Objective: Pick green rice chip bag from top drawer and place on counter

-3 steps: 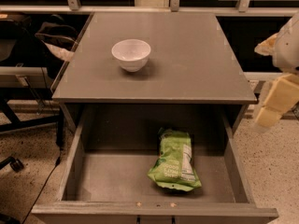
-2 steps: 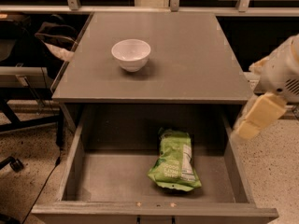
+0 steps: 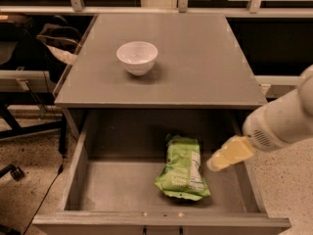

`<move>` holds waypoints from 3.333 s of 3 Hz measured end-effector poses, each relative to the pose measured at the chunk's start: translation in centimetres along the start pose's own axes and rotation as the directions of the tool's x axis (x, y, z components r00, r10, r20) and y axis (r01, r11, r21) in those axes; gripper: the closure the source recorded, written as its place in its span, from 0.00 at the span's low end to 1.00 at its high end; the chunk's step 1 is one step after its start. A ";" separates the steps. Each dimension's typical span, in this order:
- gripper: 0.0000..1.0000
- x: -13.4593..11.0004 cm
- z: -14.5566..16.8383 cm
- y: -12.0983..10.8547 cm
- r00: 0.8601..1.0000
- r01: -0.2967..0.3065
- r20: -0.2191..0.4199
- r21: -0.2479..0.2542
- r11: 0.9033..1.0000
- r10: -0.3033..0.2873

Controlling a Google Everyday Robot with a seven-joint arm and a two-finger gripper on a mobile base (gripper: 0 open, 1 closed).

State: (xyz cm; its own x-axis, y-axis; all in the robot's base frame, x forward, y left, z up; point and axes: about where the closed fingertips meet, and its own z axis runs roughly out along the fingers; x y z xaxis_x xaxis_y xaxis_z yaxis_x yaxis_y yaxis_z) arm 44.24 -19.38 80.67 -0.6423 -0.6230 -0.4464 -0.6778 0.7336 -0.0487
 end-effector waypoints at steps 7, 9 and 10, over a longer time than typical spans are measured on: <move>0.00 0.4 13.1 3.7 0.984 -0.162 -0.094 -0.155 0.975 0.149; 0.00 3.1 18.3 3.5 0.945 -0.327 -0.085 -0.152 0.933 0.317; 0.00 3.8 19.9 3.4 0.930 -0.366 -0.096 -0.160 0.917 0.355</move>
Offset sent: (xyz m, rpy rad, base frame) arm 0.0159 0.0159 -0.1095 0.0412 0.1576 -0.1303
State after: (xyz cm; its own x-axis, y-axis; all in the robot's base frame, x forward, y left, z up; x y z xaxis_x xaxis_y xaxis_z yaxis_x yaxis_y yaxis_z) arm 46.65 -13.84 61.07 -0.8721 -0.3451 -0.3468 -0.4433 0.8574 0.2614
